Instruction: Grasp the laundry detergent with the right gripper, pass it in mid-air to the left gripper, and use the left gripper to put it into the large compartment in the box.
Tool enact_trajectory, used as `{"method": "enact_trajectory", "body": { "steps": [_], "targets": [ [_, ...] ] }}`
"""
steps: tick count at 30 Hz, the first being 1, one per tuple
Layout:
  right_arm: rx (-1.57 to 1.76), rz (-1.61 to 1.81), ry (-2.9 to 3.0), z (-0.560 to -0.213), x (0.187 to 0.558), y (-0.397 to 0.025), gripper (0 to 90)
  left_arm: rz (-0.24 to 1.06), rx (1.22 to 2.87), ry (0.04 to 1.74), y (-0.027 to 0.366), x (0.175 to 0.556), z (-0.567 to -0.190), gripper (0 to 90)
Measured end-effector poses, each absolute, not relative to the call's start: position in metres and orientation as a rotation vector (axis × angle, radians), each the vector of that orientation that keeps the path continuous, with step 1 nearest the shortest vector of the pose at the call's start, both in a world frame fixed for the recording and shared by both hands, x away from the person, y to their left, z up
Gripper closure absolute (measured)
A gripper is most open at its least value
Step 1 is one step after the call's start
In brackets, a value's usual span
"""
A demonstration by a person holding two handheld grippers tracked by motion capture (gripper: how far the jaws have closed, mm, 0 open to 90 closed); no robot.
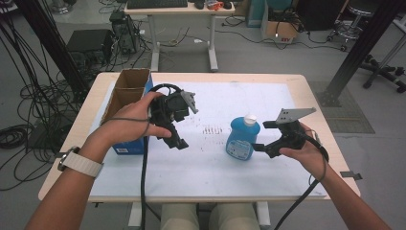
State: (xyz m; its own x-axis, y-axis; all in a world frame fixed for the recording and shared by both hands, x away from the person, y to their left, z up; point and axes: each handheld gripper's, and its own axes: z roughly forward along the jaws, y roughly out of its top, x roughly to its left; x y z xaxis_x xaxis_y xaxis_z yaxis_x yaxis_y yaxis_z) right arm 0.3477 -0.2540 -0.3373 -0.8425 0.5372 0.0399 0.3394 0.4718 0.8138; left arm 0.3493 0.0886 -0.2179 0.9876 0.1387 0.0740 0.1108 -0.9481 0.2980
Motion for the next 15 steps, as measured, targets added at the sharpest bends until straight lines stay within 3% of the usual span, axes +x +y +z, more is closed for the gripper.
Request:
{"method": "enact_trajectory", "body": {
  "steps": [15],
  "targets": [
    [0.757, 1.337, 2.474, -0.3406, 0.3467, -0.2541, 5.4, 0.133, 2.839, 0.186, 0.0885, 0.3492, -0.2186, 13.5]
  ]
}}
